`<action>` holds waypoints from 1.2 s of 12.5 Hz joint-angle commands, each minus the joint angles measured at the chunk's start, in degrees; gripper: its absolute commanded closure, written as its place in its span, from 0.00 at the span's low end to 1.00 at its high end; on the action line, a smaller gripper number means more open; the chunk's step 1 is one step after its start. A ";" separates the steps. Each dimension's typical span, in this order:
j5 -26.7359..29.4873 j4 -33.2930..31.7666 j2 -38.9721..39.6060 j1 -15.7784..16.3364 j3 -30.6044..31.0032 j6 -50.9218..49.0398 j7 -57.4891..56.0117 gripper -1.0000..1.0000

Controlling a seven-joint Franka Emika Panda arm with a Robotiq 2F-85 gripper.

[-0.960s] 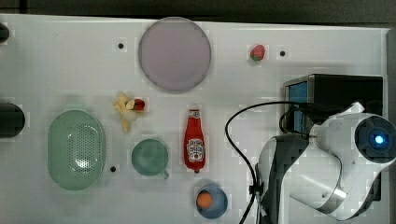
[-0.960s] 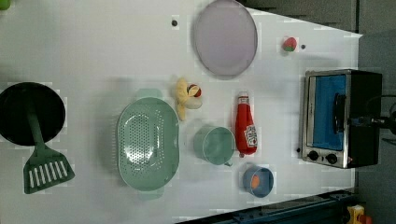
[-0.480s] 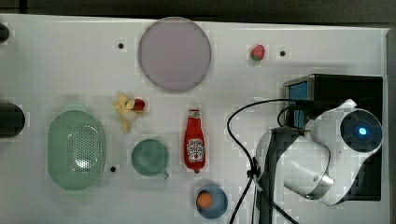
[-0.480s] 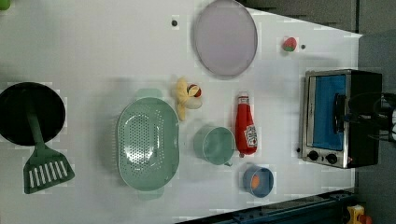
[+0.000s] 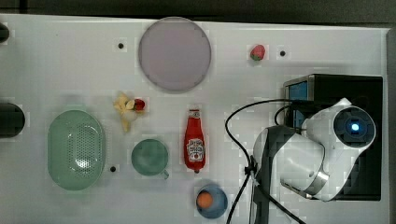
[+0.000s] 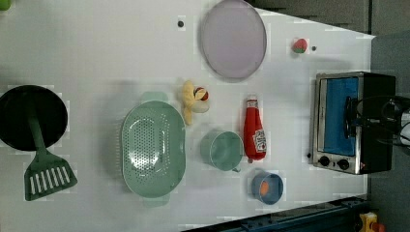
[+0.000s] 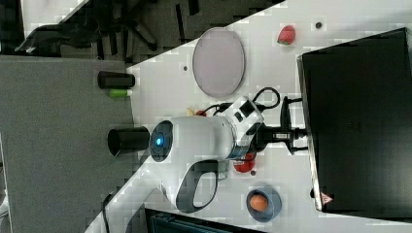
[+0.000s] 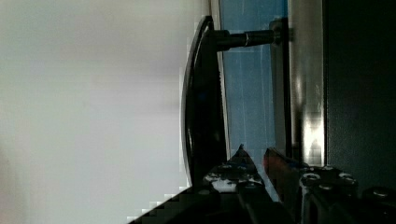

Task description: Flap open oven.

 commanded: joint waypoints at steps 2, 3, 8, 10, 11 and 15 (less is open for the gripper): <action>-4.61 -0.60 0.72 2.99 4.35 -0.04 3.12 0.82; -6.97 -1.16 0.87 3.61 5.09 -0.01 6.89 0.82; -21.37 -3.28 2.05 6.37 9.11 -0.04 26.89 0.82; -25.94 -3.32 3.83 7.38 10.11 -0.04 32.83 0.82; -27.64 -3.32 4.89 7.93 10.79 -0.05 35.10 0.82; -34.02 -2.70 10.00 10.95 12.25 -0.15 46.10 0.82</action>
